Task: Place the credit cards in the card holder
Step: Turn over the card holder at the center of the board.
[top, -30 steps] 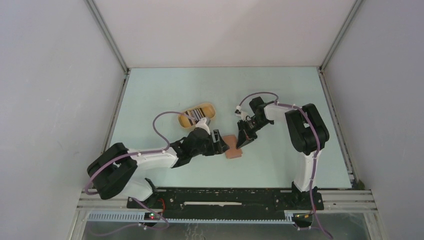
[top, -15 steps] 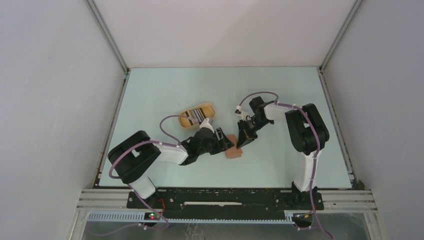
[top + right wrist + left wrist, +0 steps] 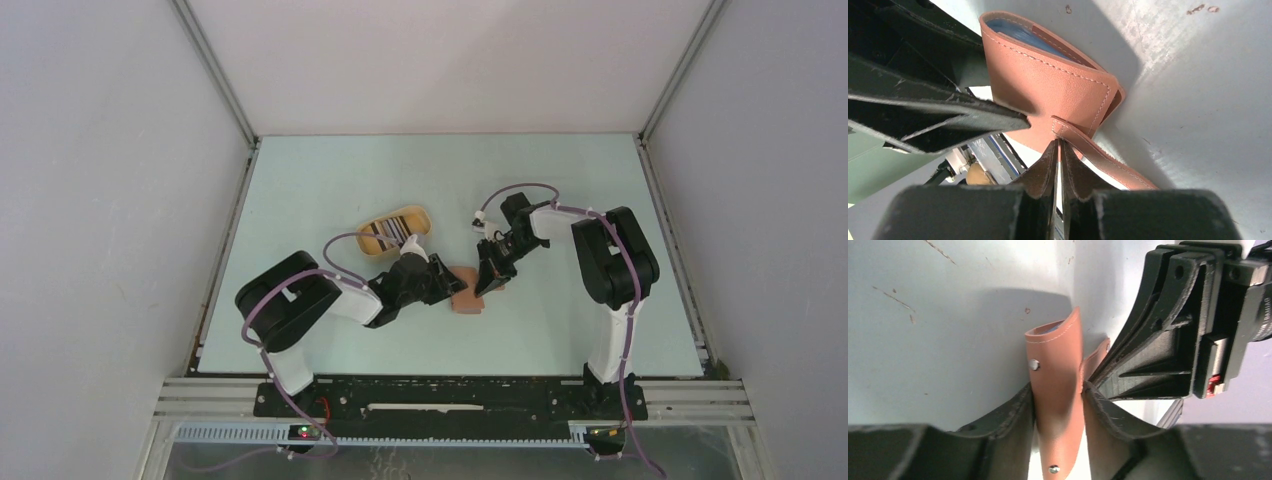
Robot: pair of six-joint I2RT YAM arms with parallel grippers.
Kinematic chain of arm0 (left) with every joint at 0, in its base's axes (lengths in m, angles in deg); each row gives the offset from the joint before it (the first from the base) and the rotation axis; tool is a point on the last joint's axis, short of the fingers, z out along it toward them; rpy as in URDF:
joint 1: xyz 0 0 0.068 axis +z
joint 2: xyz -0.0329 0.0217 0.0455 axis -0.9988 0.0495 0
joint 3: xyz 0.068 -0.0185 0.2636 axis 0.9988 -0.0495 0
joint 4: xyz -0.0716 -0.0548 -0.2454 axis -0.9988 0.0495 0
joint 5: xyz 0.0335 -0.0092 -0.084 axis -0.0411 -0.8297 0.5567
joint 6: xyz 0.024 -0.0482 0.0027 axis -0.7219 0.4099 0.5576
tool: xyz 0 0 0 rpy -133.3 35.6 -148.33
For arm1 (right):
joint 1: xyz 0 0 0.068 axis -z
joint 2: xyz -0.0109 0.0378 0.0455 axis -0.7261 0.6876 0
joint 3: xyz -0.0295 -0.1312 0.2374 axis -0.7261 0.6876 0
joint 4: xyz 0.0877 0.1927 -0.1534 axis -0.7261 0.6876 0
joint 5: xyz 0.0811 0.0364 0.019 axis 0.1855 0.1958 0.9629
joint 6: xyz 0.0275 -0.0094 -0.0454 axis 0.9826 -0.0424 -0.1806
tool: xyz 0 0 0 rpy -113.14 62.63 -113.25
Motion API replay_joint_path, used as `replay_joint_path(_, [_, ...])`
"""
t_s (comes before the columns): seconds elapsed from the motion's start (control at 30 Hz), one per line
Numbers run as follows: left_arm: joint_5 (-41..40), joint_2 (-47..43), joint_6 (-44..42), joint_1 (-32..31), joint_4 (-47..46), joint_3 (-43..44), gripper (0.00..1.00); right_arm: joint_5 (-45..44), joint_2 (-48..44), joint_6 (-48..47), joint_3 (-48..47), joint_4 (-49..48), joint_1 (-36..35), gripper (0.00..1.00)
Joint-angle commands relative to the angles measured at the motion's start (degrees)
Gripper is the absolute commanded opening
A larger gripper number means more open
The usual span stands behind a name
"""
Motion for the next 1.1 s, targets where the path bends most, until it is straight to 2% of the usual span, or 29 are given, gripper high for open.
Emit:
replay_joint_path(0.0, [2.79,2.75,-0.42,-0.1,0.88,1.51,0.39,-4.38,0.42,-2.28,-1.08,-1.15,0.75,0.13])
replay_joint_path(0.1, [3.99,3.55,-0.96,-0.12,-0.51,1.69,0.3,-4.18,0.28,-2.39,-1.05,-1.08,1.14,0.13])
replay_joint_path(0.27, [5.03,3.36,-3.16,-0.16,-3.35,1.39,0.01,-3.24,-0.55,-3.1,-1.19,-0.58,1.67,0.14])
replay_joint_path(0.37, [5.01,2.41,-5.17,-0.2,-4.95,0.71,0.0,-0.49,-2.89,-5.08,-2.28,1.15,2.74,0.18])
replay_joint_path(0.43, [5.09,1.33,-7.17,-0.33,-5.81,0.44,0.0,1.59,-6.22,-7.12,-2.68,2.43,3.94,0.26])
replay_joint_path(0.53, [5.6,-1.26,-11.46,-0.67,-5.87,0.55,0.0,4.85,-12.43,-11.65,-3.15,5.39,6.8,0.36])
replay_joint_path(0.67, [5.52,-7.0,-19.89,-1.43,-4.35,1.08,0.0,10.91,-22.56,-18.64,-3.31,9.38,12.66,0.43])
replay_joint_path(0.87, [0.28,-18.37,-41.21,-5.78,9.75,7.18,0.0,16.19,-37.98,-23.28,-3.07,11.74,23.99,0.47])
replay_joint_path(0.97, [-4.85,-23.52,-57.74,-9.88,13.92,10.37,0.0,18.08,-42.73,-22.79,-2.08,10.78,28.08,0.48])
replay_joint_path(1.07, [-6.42,-25.41,-79.38,-14.56,13.35,10.39,0.0,18.94,-45.25,-21.62,-0.97,9.1,30.7,0.49])
